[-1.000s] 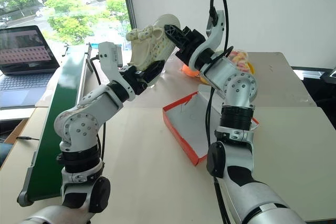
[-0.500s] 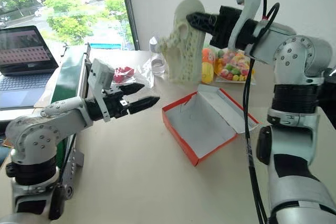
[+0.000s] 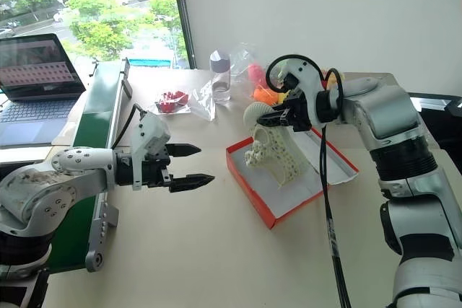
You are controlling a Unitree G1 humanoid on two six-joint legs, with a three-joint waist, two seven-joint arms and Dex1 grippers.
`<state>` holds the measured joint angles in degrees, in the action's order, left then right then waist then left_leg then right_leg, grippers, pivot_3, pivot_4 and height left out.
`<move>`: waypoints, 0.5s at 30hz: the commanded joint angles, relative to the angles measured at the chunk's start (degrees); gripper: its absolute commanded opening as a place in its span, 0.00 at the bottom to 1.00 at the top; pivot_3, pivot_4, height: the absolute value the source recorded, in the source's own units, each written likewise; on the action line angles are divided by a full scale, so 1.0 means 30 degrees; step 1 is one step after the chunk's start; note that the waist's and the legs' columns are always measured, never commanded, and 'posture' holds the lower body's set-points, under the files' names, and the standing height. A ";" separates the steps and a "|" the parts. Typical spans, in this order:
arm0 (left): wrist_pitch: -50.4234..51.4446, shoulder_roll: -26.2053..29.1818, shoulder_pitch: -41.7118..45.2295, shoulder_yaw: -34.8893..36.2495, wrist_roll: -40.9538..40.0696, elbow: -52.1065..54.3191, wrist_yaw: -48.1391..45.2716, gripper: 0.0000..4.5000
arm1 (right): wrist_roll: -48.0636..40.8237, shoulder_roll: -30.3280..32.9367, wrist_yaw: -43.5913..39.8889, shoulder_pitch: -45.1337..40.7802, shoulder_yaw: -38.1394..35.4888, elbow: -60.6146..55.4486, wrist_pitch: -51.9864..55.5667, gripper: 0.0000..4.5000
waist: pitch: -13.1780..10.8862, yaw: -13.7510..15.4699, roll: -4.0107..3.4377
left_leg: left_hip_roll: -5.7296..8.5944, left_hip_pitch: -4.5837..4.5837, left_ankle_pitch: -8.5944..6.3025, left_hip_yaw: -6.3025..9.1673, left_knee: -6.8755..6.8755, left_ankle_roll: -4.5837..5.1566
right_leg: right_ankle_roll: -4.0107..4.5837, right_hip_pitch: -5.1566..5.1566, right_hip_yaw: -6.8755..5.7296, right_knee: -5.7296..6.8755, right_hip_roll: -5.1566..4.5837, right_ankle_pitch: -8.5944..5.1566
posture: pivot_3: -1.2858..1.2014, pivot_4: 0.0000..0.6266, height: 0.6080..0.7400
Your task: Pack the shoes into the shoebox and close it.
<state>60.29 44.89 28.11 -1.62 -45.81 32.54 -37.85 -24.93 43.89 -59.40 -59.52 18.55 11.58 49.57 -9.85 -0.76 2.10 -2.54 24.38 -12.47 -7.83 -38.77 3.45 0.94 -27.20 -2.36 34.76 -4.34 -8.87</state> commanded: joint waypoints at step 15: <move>0.1051 0.0092 -0.0477 0.0831 -0.0695 0.2242 0.1260 1.00 | 0.5740 -0.2030 -0.2141 -0.1832 0.0136 1.0991 -0.5952 0.13 | -0.0002 0.0012 0.0004 | 0.0010 -0.0003 0.0006 -0.0002 -0.0025 0.0002 | -0.0030 0.0003 0.0005 0.0029 0.0002 0.0023 | 0.52 0.24 1.00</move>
<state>62.90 45.21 26.93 -0.91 -47.03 36.70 -34.77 -9.67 37.69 -65.16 -63.07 19.87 42.76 34.58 -9.85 -0.72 2.12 -2.51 24.36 -12.46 -7.83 -38.84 3.45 0.77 -27.19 -2.34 34.85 -4.34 -8.76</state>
